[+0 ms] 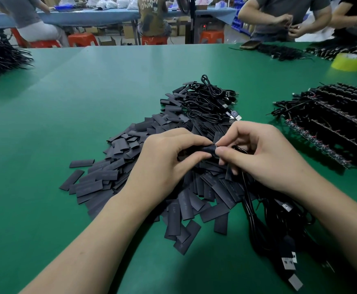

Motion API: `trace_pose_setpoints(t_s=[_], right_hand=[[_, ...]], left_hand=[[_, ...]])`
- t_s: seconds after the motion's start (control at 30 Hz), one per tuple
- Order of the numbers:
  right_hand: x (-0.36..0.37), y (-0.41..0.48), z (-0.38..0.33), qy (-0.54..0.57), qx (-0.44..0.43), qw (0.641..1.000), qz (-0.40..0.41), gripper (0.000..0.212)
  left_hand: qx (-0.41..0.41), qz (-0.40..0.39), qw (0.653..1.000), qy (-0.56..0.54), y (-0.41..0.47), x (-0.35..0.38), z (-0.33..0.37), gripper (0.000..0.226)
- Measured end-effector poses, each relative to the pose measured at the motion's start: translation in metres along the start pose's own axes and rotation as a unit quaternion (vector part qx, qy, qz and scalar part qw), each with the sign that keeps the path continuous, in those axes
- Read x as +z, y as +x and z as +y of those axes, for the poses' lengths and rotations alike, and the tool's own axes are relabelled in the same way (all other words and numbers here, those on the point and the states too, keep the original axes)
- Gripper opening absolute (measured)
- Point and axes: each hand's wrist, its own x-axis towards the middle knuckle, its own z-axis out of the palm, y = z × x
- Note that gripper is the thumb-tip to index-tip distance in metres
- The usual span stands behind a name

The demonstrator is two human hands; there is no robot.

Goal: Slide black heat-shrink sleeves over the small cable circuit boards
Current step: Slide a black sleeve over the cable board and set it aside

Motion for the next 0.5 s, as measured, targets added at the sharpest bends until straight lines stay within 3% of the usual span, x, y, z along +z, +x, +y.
trace_pose_setpoints(t_s=[0.2, 0.5], right_hand=[[0.000, 0.001, -0.002, 0.078, 0.031, 0.996, -0.007, 0.007], [0.001, -0.002, -0.012, -0.011, 0.004, 0.998, 0.059, 0.012]], left_hand=[[0.022, 0.021, 0.999, 0.017, -0.001, 0.001, 0.001, 0.017], [-0.039, 0.055, 0.998, -0.019, 0.000, -0.001, 0.001, 0.019]])
